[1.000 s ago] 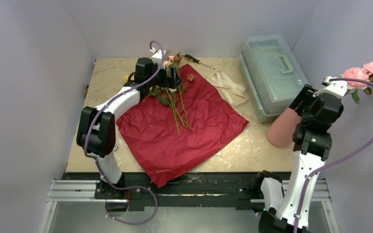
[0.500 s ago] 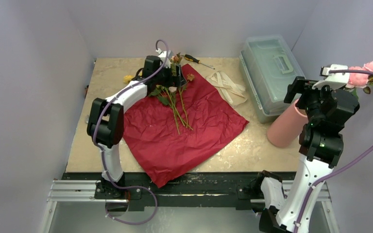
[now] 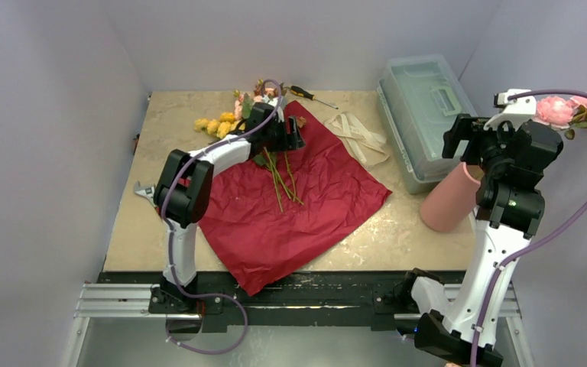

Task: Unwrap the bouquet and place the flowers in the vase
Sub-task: Pick up the fake flower from the wrapping paper.

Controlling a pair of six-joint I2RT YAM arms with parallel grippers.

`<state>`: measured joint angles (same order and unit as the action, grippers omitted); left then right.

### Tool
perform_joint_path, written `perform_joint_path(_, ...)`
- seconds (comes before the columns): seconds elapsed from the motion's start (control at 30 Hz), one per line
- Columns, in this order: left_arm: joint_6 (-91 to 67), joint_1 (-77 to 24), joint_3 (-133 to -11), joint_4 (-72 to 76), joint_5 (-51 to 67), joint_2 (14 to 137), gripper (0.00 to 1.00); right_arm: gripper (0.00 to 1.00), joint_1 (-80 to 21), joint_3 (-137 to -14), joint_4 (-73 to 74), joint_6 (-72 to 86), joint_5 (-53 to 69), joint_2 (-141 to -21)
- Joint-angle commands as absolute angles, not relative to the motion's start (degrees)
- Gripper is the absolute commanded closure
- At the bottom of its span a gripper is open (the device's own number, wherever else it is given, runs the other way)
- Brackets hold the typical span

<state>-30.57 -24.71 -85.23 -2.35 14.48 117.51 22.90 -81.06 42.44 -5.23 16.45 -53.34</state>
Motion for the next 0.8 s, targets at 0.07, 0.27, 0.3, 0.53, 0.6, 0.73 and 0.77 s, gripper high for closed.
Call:
perform_joint_path(0.07,-35.0,-25.2,-87.7,-5.0,7.0,121.0,0.34,0.12,23.0,-86.3,41.0,-6.1,19.5,-55.1)
perform_joint_path(0.27,-36.0,-26.2,-88.2,-5.9,4.9,123.5,0.35,0.12,22.9,-86.4,39.7,-5.6,20.3,-56.4)
perform_joint_path(0.3,-36.3,-26.2,-88.5,-6.1,4.8,124.1,0.35,0.12,22.9,-86.4,39.6,-5.4,20.5,-56.5)
perform_joint_path(0.53,-37.6,-26.2,-90.3,-5.1,3.2,125.7,0.47,0.12,23.0,-86.4,39.5,-6.0,20.9,-56.7)
perform_joint_path(0.6,-37.7,-26.2,-91.3,-4.8,3.4,126.1,0.58,0.13,22.9,-86.3,39.5,-6.1,21.3,-56.6)
perform_joint_path(0.73,-37.8,-26.2,-92.8,-4.7,3.8,125.5,0.78,0.15,23.0,-86.6,40.3,-5.4,23.2,-57.1)
perform_joint_path(0.77,-37.9,-26.2,-93.0,-4.6,3.8,125.0,0.82,0.15,22.9,-86.9,41.1,-5.1,24.3,-57.7)
